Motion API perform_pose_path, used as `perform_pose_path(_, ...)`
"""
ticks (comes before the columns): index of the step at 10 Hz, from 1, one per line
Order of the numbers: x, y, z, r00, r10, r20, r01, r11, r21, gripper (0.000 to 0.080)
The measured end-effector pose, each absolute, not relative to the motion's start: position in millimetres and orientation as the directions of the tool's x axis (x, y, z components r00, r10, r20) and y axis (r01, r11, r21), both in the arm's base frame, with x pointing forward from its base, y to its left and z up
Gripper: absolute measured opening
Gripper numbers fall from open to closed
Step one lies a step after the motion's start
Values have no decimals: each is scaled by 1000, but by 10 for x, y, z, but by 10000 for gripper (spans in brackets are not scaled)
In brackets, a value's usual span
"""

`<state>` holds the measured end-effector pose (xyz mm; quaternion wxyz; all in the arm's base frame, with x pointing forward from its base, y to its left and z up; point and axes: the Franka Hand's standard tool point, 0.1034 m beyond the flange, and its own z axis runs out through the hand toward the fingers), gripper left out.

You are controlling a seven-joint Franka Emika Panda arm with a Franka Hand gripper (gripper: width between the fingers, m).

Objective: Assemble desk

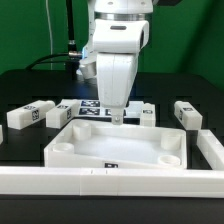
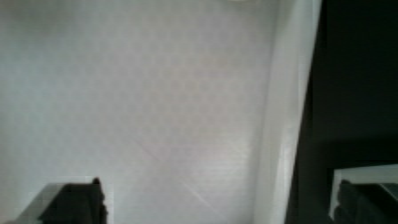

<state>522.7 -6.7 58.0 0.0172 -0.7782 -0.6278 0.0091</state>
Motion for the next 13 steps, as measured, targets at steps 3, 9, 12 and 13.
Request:
perform_pose_path(3,5175,-71,520,224,975,5,973,-224,-52,650)
perform_pose_path(9,4808,-121,62,219,975,20,974,-218,-54,650)
perform_pose_path(12,4817,-149,60,225,974,21,973,-224,-50,506)
perform_pose_path(13,4816,-149,60,225,974,21,973,-224,-50,506)
